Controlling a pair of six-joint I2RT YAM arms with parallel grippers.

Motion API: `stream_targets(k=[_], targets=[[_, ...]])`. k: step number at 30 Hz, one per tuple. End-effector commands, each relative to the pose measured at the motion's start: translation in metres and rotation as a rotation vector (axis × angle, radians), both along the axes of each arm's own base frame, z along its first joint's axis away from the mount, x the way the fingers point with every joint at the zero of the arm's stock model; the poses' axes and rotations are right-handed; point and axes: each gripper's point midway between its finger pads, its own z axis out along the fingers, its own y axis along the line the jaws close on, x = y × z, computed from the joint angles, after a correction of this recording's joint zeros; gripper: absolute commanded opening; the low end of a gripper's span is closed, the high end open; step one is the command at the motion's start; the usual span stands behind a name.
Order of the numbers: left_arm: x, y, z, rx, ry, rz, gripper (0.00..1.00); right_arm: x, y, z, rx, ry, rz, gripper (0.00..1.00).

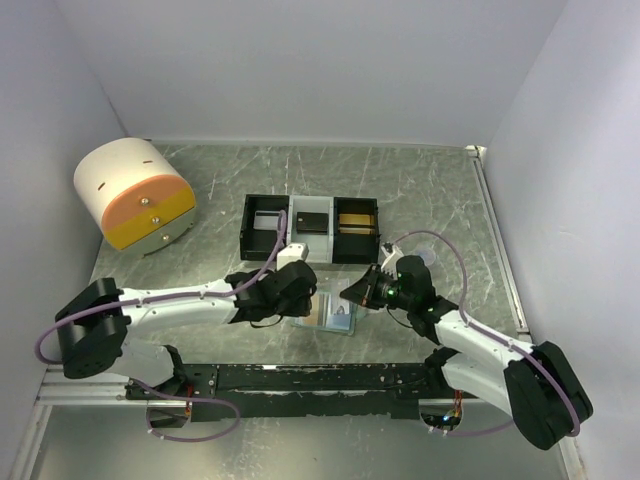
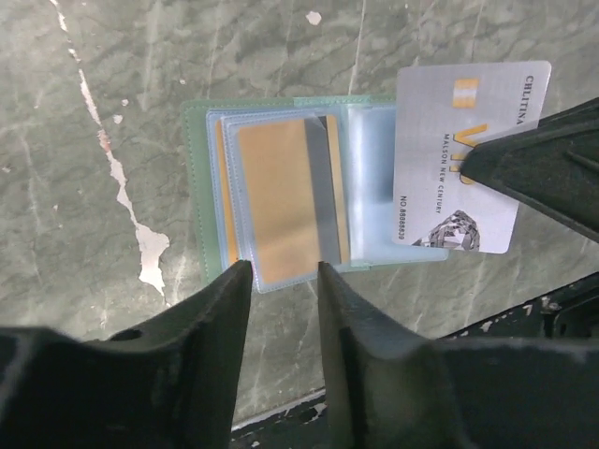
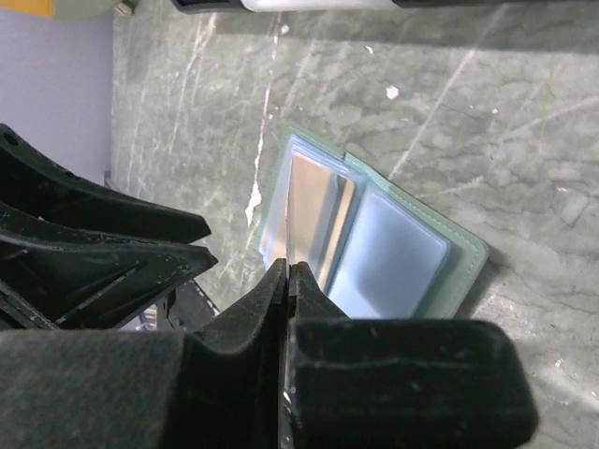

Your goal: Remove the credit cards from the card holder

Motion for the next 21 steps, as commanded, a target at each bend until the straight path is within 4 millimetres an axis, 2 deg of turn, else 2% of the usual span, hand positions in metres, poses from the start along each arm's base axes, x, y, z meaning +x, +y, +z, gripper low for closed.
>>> stream_targets(k=[1, 4, 9, 13, 16, 21], targets=[[0.008, 0.019, 0.016, 0.075, -0.079, 0.003, 0.56, 0.007, 0.007, 0.026, 0.025, -0.138, 0.045, 0.0], [0.018, 0.031, 0.03, 0.103, -0.115, 0.007, 0.74, 0.012, 0.008, 0.038, 0.019, -0.203, 0.048, 0.0], [0.04, 0.056, 0.051, 0.076, -0.143, 0.032, 0.83, 0.012, 0.013, 0.055, 0.013, -0.294, 0.051, 0.0], [0.055, 0.077, 0.073, 0.016, -0.167, 0.05, 0.96, 0.007, 0.018, 0.065, -0.003, -0.369, 0.069, 0.0], [0.066, 0.097, 0.081, 0.015, -0.183, 0.076, 1.0, 0.0, 0.025, 0.07, -0.02, -0.43, 0.093, 0.0], [0.086, 0.141, 0.086, 0.084, -0.182, 0.145, 1.0, -0.014, 0.04, 0.079, -0.054, -0.542, 0.161, 0.0]])
